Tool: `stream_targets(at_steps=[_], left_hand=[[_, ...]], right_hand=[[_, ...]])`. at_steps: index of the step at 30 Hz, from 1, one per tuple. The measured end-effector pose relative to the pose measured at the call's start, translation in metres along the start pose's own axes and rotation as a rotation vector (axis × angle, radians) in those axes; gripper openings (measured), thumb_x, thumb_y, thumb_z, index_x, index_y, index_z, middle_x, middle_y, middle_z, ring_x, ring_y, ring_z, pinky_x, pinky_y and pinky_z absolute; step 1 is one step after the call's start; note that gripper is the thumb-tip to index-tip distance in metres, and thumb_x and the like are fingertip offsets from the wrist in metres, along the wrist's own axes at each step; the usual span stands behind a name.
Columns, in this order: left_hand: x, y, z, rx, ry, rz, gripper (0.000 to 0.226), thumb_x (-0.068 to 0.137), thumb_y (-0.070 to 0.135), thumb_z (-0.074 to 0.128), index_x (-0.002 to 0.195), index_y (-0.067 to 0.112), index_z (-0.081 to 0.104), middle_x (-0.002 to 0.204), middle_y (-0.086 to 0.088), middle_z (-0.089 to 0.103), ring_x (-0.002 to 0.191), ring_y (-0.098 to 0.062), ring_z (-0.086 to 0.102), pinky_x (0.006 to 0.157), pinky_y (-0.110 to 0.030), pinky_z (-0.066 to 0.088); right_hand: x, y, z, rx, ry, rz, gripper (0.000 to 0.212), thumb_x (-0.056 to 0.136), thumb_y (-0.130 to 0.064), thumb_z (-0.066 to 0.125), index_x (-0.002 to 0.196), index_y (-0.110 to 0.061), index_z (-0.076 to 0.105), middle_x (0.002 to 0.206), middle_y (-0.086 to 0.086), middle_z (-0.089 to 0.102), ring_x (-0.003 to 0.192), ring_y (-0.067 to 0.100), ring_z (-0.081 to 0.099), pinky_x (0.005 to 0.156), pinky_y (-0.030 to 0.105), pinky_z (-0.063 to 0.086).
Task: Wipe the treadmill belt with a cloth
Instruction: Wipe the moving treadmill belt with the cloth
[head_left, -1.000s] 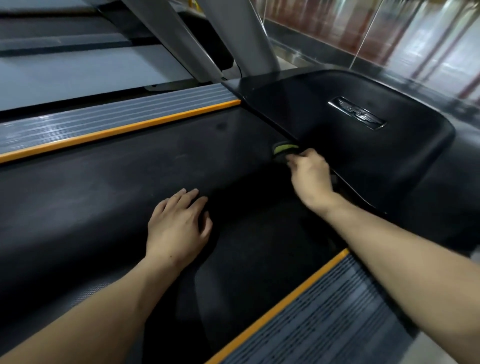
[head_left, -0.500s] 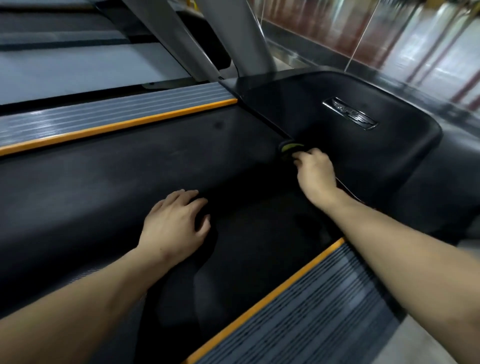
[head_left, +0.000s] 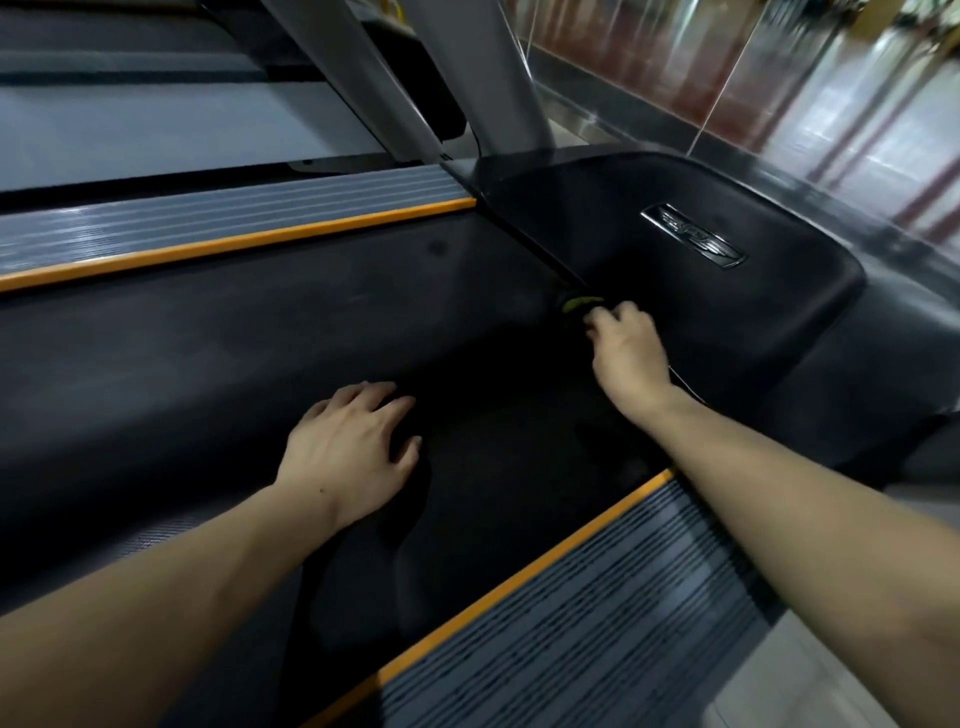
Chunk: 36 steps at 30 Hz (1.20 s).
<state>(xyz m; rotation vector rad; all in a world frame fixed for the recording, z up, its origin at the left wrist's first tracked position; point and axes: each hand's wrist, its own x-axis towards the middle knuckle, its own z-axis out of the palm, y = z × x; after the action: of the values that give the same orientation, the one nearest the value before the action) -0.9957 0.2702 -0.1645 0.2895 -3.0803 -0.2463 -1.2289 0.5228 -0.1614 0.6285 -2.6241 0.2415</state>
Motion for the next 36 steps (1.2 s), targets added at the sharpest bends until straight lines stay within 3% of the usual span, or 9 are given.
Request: stream_targets(at_steps=[4,7,10,17,20,23,27,32,36], left_hand=[[0.000,0.003,0.002,-0.019,-0.010,-0.022,0.058,0.097,0.059,0.040,0.149,0.035,0.043,0.159,0.008,0.036,0.150,-0.019,0.027,0.118,-0.040,0.029],[0.001,0.000,0.005,-0.026,-0.010,-0.022,0.058,0.096,0.060,0.039,0.149,0.034,0.043,0.159,0.007,0.036,0.150,-0.020,0.026,0.119,-0.041,0.027],[0.000,-0.003,0.006,-0.033,0.000,-0.013,0.059,0.096,0.062,0.037,0.148,0.035,0.045,0.158,0.007,0.038,0.150,-0.019,0.027,0.120,-0.040,0.029],[0.000,-0.003,0.000,-0.033,-0.014,-0.012,0.060,0.097,0.062,0.036,0.150,0.035,0.042,0.159,0.009,0.035,0.150,-0.017,0.028,0.119,-0.039,0.029],[-0.002,-0.002,0.001,-0.036,-0.011,-0.011,0.059,0.098,0.060,0.037,0.150,0.034,0.042,0.160,0.008,0.035,0.151,-0.017,0.026,0.120,-0.039,0.027],[-0.004,-0.004,0.005,-0.050,0.001,-0.019,0.059,0.098,0.059,0.037,0.150,0.032,0.043,0.159,0.007,0.036,0.151,-0.018,0.025,0.122,-0.042,0.026],[-0.005,-0.005,0.006,-0.062,0.011,-0.018,0.059,0.097,0.059,0.038,0.148,0.032,0.045,0.158,0.006,0.039,0.151,-0.018,0.026,0.121,-0.044,0.028],[-0.003,-0.002,0.002,-0.056,-0.005,-0.016,0.059,0.097,0.060,0.035,0.150,0.033,0.042,0.160,0.008,0.036,0.152,-0.017,0.025,0.122,-0.042,0.026],[-0.003,-0.002,0.001,-0.053,-0.016,-0.016,0.060,0.097,0.060,0.035,0.151,0.034,0.042,0.160,0.008,0.036,0.152,-0.017,0.024,0.122,-0.041,0.025]], right_hand=[[-0.016,-0.055,-0.012,0.100,-0.052,0.091,0.019,0.093,-0.020,0.060,0.108,-0.017,0.070,0.103,0.019,0.058,0.090,0.042,0.056,0.081,0.043,0.047],[-0.057,-0.114,-0.018,0.255,-0.105,-0.177,0.016,0.088,-0.019,0.067,0.103,-0.019,0.071,0.095,0.014,0.058,0.083,0.035,0.056,0.075,0.038,0.048],[-0.062,-0.110,-0.018,0.300,-0.101,-0.356,0.018,0.089,-0.019,0.069,0.107,-0.018,0.070,0.095,0.009,0.055,0.085,0.029,0.055,0.072,0.036,0.050],[-0.011,0.009,-0.010,0.013,-0.019,0.062,0.016,0.093,-0.016,0.059,0.107,-0.012,0.067,0.100,0.016,0.052,0.089,0.039,0.051,0.077,0.048,0.052],[-0.032,-0.047,-0.020,0.108,-0.092,0.051,0.016,0.091,-0.018,0.063,0.106,-0.016,0.070,0.102,0.016,0.054,0.092,0.039,0.052,0.081,0.041,0.048],[-0.067,-0.090,-0.029,0.238,-0.167,-0.138,0.015,0.090,-0.016,0.069,0.104,-0.017,0.073,0.097,0.012,0.055,0.089,0.031,0.052,0.077,0.032,0.045],[-0.066,-0.069,-0.028,0.214,-0.162,-0.328,0.023,0.089,-0.015,0.070,0.112,-0.017,0.072,0.100,0.009,0.058,0.091,0.030,0.056,0.075,0.036,0.052],[-0.026,-0.014,-0.019,0.119,-0.087,-0.033,0.024,0.092,-0.029,0.063,0.112,-0.021,0.074,0.102,0.008,0.066,0.092,0.035,0.057,0.080,0.049,0.052],[-0.045,-0.024,-0.024,0.095,-0.213,0.027,0.051,0.094,-0.055,0.052,0.137,-0.028,0.058,0.133,0.001,0.051,0.120,0.027,0.045,0.101,0.048,0.043]])
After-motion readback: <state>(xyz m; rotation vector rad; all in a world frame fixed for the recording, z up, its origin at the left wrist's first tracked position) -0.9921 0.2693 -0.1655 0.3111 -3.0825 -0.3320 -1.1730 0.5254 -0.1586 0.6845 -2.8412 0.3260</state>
